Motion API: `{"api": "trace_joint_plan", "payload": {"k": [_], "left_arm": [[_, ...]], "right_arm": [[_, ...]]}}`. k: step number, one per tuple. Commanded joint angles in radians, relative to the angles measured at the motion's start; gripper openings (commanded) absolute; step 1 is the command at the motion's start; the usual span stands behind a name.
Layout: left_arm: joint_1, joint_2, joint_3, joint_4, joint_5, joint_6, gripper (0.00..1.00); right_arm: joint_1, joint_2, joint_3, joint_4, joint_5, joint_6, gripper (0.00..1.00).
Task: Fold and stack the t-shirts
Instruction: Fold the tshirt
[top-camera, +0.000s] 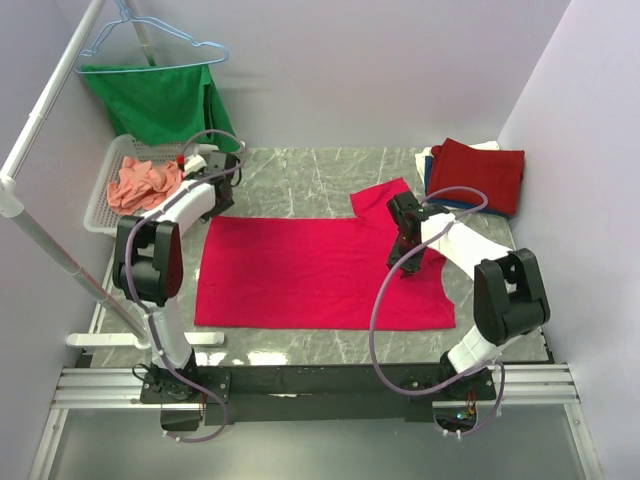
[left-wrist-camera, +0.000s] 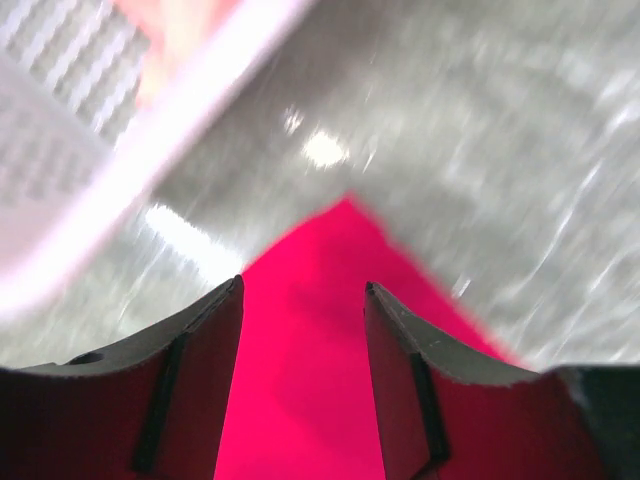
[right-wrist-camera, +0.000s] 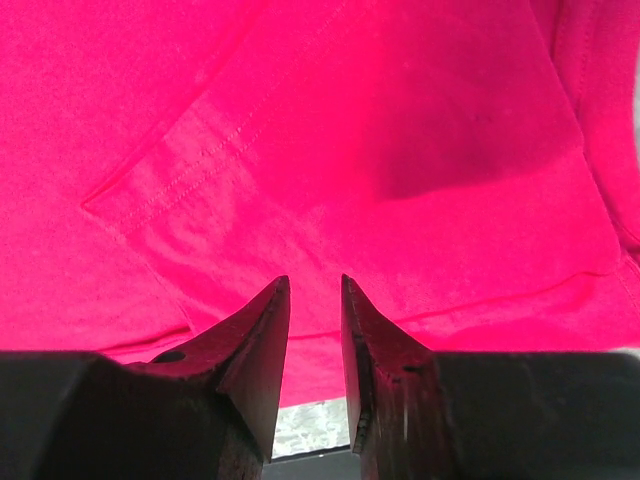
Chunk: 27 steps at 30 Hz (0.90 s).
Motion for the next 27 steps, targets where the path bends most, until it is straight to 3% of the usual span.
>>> {"api": "trace_joint_plan", "payload": {"k": [1,10,19,27], "left_arm": [[0.036,0.067,0.086,0.097,0.073,0.069,0.56],[0.071,0.214,0.195,0.073,0.149,0.052,0.54],[0.076,0.267,0.233,0.016,0.162,0.046,0.53],[0.076,0.305,0.273,-0.025,0.173,0.053,0.35]], "right_arm": [[0.005,0.037,0.056,0.006,0.002,-0.015,0.34],[0.005,0.080,0.098,-0.015,0.011,-0.027,0.33],[0.007,0.118,0.130,-0.027,0.014,-0.027,0.32],[0.005,0.141,0.172,-0.047,0.022,-0.029,0.31]]}}
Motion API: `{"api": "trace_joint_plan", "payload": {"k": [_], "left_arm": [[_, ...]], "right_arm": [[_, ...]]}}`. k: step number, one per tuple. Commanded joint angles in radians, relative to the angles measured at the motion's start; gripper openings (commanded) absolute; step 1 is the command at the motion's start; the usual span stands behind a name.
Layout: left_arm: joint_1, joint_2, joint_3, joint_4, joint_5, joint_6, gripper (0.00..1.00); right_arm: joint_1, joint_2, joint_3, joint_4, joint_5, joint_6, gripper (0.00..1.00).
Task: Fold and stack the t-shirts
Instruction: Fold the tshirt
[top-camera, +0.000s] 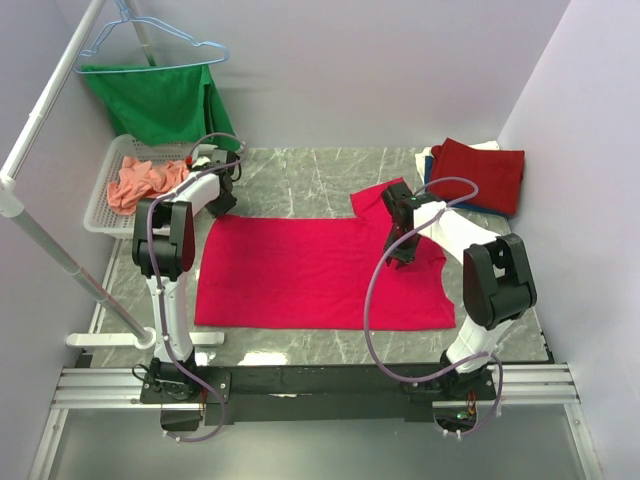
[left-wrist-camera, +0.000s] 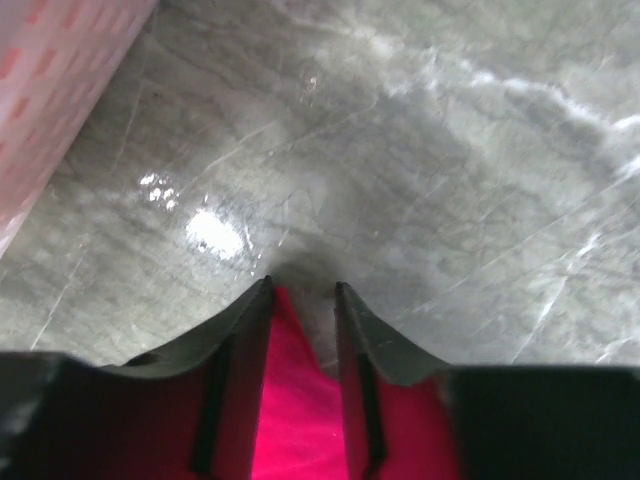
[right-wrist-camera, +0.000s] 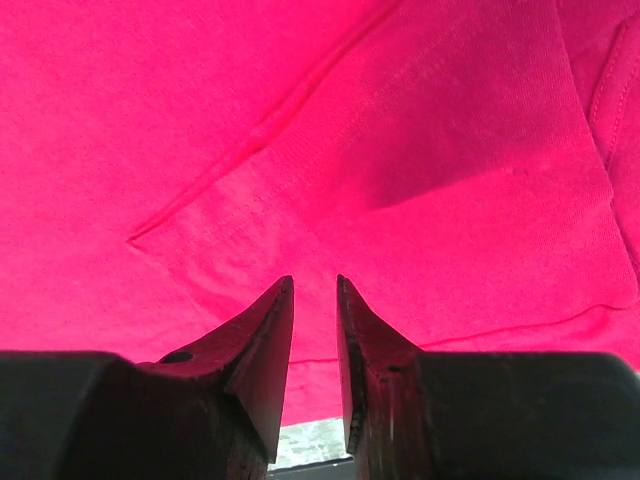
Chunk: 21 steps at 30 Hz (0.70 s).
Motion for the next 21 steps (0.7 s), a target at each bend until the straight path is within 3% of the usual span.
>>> {"api": "trace_joint_plan", "payload": {"k": [1,7,12,21], "left_arm": [[0.001,0.016,0.036,-0.044,0.009,0.002,0.34],[0.001,0.016,0.036,-0.069,-0.005,0.007,0.24],[0.001,0.004,0.027,-0.081,-0.027,0.010,0.02],[0.001,-0.050,-0.005,-0.099,-0.103,0.017,0.01]], "right_arm": [[0.004,0.018,0.047,-0.026,0.025,-0.006,0.31],[0.004,0.031,0.054,-0.032,0.026,-0.003,0.30],[0.005,0.040,0.065,-0.035,0.030,-0.001,0.29],[-0.010,0.095,0.182,-0.046,0.068,-0.001,0.29]]}}
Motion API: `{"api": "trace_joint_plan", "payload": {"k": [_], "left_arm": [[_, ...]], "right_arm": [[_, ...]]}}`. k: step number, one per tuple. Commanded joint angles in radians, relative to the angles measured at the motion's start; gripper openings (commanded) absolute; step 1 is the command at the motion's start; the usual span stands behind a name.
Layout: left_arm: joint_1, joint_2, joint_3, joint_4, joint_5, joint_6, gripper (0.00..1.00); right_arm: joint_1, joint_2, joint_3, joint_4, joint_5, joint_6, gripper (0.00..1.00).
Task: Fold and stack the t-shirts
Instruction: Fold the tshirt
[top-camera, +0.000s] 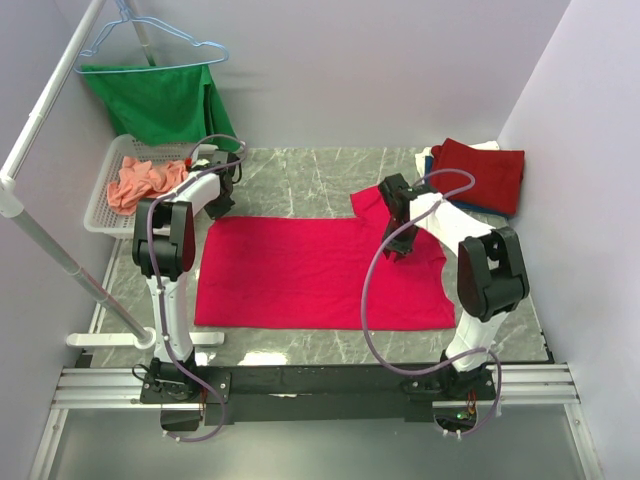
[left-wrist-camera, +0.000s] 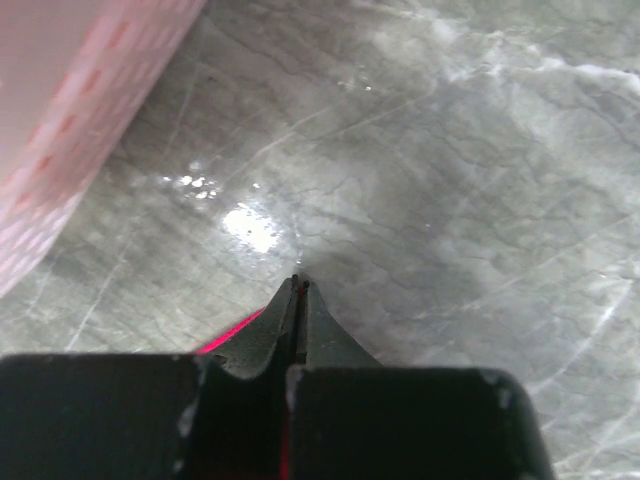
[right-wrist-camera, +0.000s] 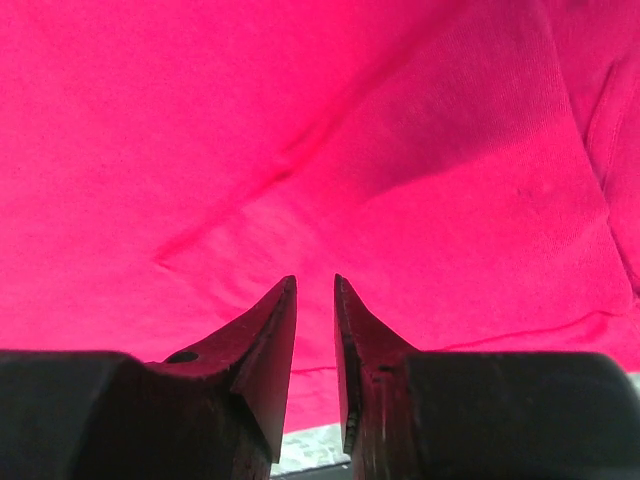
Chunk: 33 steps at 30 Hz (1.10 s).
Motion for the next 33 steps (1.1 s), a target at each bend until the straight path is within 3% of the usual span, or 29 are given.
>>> {"api": "trace_joint_plan", "payload": {"k": [1,14,26,33], "left_arm": [[0.002,-0.062,-0.014,-0.035,-0.060,0.014,0.01],[0.002,-0.128,-0.043,-0.018,-0.028,0.062,0.01],[0.002,-0.111,-0.020,-0.031,0.003,0.086,0.01],[0.002,-0.098,0.009,-0.051,0.011,0.089,0.01]], "right_arm": [[-0.016,0.044,0.134,-0.002,0.053,0.000,0.29],[-0.157,0.449,0.706,0.031,0.144,-0.049,0.35],[-0.232,0.615,0.844,0.225,0.129,-0.153,0.35],[-0.266,0.699,0.976,0.191,0.008,-0.175,0.40]]}}
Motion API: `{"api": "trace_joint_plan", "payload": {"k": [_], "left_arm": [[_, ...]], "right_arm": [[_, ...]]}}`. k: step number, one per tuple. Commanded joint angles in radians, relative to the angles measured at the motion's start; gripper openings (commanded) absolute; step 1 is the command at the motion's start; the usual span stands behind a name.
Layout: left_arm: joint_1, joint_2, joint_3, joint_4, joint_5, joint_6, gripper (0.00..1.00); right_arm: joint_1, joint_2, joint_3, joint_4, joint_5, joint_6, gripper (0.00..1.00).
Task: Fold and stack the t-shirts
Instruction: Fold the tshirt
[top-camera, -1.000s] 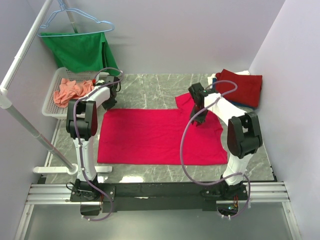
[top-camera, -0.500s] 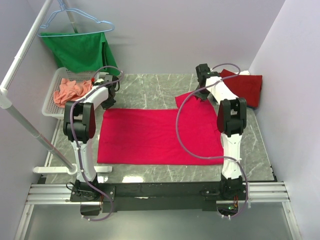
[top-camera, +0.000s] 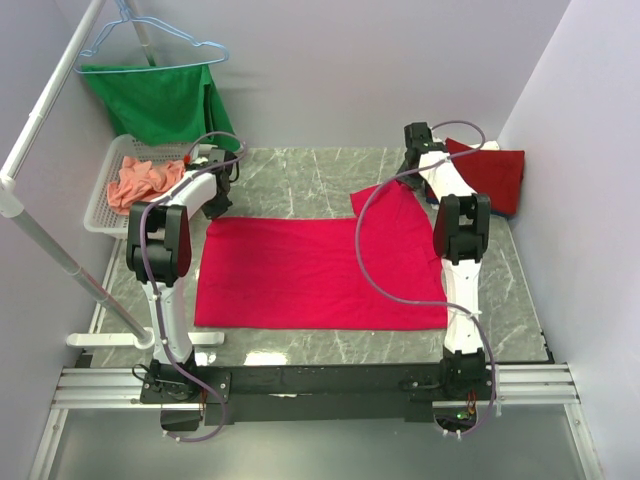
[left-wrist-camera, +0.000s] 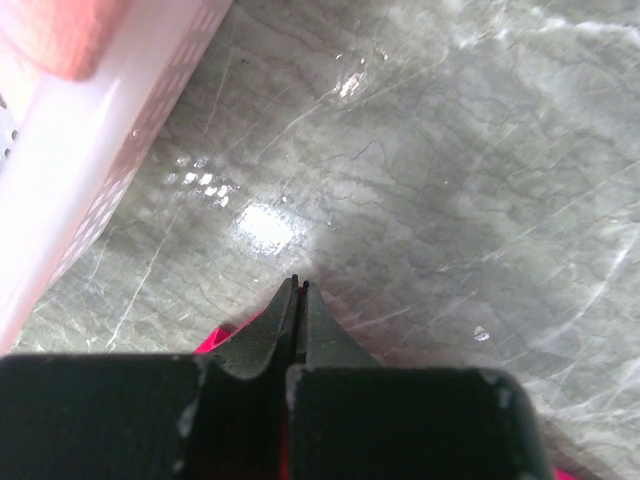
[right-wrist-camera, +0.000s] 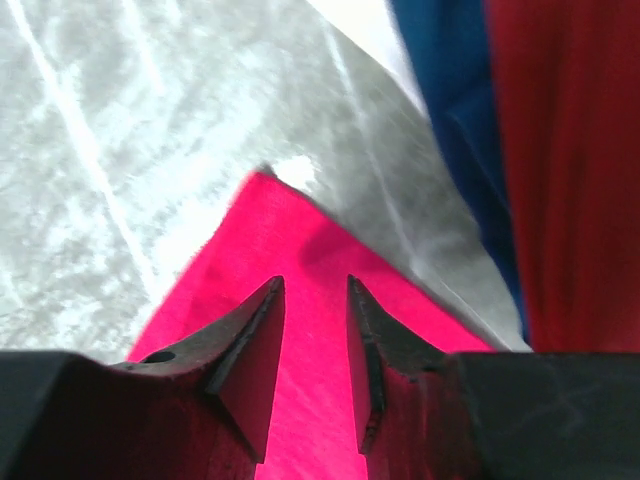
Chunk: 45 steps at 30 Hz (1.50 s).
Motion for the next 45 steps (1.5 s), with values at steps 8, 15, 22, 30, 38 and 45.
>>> {"api": "trace_joint_plan", "payload": {"k": [8,15,22,30,38,45], "left_arm": [[0.002,-0.024,0.070,-0.031,0.033,0.015,0.01],[0.002,-0.047,0.082,-0.045,0.037,0.017,0.01],[0.002,-0.061,0.104,-0.050,0.042,0.020,0.01],[0.002,-0.068,0.099,-0.045,0.045,0.027,0.01],[0.002,-0.093,0.089,-0.036,0.051,0.034,0.01],[0.002,-0.113,0.075,-0.033,0.048,0.032,0.01]], "right_arm": [[-0.059,0.142,0.288,-0.124,-0.142,0.025,0.50],[-0.085,0.175,0.337,-0.164,-0.194,0.051,0.50],[-0.084,0.195,0.348,-0.189,-0.300,0.028,0.49],[-0.068,0.190,0.343,-0.224,-0.303,-0.004,0.49],[-0.067,0.213,0.352,-0.296,-0.331,-0.007,0.43],[-0.067,0.195,0.326,-0.322,-0.283,-0.009,0.03]]}}
